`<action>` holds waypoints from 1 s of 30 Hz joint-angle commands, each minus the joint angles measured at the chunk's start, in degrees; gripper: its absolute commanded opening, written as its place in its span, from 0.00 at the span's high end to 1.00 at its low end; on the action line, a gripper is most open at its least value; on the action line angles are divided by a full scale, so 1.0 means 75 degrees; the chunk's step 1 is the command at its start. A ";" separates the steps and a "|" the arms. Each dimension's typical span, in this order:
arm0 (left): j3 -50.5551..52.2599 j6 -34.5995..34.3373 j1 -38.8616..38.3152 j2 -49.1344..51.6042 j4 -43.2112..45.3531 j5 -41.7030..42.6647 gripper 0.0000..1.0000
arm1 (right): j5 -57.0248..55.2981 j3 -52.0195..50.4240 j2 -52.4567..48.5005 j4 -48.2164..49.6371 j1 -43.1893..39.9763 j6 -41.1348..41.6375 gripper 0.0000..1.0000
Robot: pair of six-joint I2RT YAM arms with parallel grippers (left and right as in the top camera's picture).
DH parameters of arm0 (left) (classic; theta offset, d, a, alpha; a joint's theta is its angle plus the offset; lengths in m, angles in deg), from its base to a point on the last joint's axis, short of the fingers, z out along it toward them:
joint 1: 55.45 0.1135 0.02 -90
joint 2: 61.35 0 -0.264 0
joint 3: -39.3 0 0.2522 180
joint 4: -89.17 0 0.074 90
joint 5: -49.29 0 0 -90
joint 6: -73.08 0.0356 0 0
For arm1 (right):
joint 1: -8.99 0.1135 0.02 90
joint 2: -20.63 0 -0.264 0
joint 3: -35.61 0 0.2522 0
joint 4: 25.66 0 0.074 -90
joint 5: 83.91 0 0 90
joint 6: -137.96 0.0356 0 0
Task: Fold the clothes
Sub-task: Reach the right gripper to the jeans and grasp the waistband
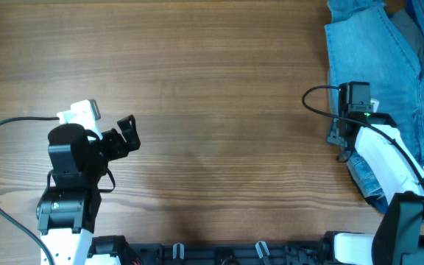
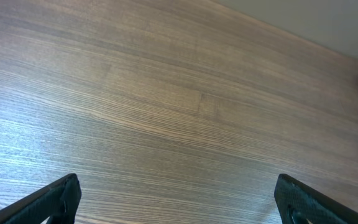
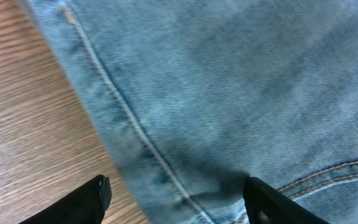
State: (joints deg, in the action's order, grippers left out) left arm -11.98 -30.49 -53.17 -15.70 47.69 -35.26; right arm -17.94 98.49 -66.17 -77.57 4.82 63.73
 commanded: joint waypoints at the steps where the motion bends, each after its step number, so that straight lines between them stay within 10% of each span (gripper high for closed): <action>1: -0.0131 -0.0079 0.0012 0.0122 0.0000 0.0015 0.00 | -0.0256 0.0137 -0.0041 0.0000 -0.0350 0.0117 0.39; 11: -0.0131 -0.0079 0.0012 0.0493 0.0000 0.0015 0.00 | 0.1690 0.0137 -0.0041 0.0154 -0.0597 -0.0842 0.41; 16: -0.0131 -0.0079 0.0012 0.0571 0.0000 0.0015 0.00 | 0.1868 0.0137 -0.0041 0.0146 -0.0597 -0.0903 0.91; 25: -0.0131 -0.0079 0.0012 0.0571 0.0003 0.0012 0.00 | 0.1813 0.0956 0.0592 -0.0574 -0.0597 -0.0912 0.96; 30: -0.0131 -0.0079 0.0012 0.0571 0.0003 0.0012 0.00 | 0.3518 0.4077 0.1585 -0.1533 -0.0597 -0.1116 0.96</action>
State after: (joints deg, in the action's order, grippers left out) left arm -11.98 -30.59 -53.17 -11.63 47.53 -35.26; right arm -5.13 116.52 -59.77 -88.90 0.08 56.82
